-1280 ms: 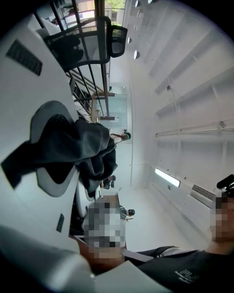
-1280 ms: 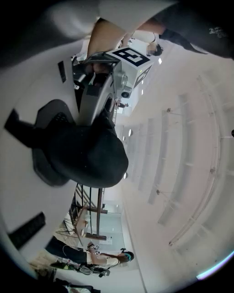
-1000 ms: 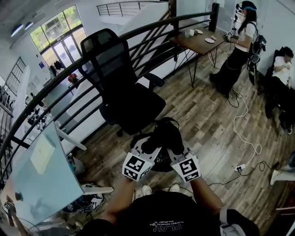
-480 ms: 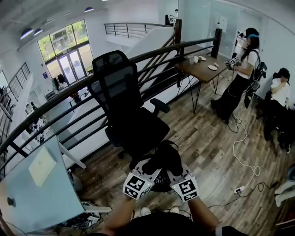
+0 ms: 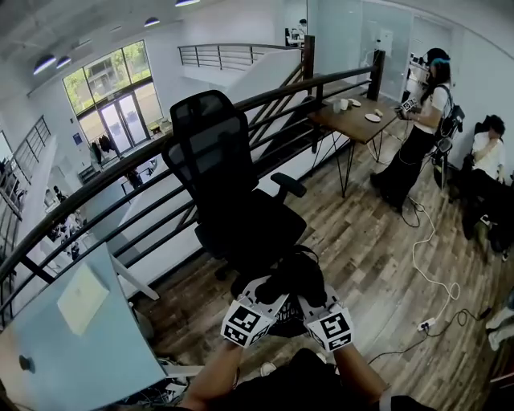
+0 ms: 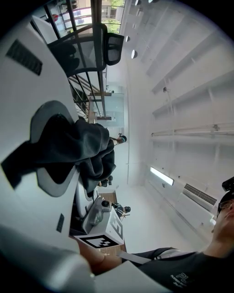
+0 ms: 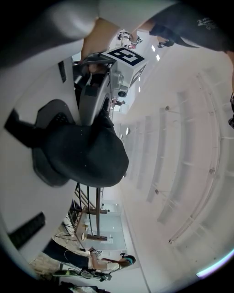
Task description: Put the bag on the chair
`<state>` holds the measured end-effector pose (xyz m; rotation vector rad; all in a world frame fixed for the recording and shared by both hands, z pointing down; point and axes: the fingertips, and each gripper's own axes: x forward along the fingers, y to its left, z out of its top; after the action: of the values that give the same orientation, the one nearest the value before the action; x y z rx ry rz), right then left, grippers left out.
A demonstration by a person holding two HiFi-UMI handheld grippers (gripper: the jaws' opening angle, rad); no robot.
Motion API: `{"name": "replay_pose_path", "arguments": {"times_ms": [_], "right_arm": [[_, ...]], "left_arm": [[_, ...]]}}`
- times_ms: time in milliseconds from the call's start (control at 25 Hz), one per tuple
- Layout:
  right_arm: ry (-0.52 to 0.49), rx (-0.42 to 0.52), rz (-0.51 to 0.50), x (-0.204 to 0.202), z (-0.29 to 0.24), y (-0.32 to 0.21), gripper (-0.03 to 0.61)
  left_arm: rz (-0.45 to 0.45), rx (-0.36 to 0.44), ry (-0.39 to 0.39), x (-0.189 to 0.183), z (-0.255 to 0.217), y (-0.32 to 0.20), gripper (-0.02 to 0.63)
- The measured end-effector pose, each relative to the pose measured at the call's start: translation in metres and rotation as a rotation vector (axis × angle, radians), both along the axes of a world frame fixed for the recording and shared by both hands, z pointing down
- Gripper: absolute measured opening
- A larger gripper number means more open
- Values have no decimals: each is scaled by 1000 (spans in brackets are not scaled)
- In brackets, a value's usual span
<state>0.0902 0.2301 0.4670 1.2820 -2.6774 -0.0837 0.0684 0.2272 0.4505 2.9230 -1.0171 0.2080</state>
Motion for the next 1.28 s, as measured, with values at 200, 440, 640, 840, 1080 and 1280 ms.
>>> {"name": "replay_pose_path", "arguments": {"times_ms": [200, 440, 640, 840, 1080, 1280], "right_arm": [[-3, -3, -3, -14, 0, -6, 43], [9, -2, -10, -16, 0, -25, 43], [12, 7, -25, -12, -1, -55, 43], [13, 18, -51, -5, -9, -88, 43], [16, 19, -94, 1, -10, -133, 42], [5, 17, -147, 6, -9, -165, 43]], "left_arm": [[4, 0, 7, -13, 1, -7, 104], [-8, -7, -5, -16, 1, -25, 104], [-25, -5, -4, -12, 0, -55, 104], [-46, 3, 3, -5, -5, -87, 104], [-94, 13, -17, 1, -6, -132, 106], [-140, 12, -19, 7, -5, -162, 105]]}}
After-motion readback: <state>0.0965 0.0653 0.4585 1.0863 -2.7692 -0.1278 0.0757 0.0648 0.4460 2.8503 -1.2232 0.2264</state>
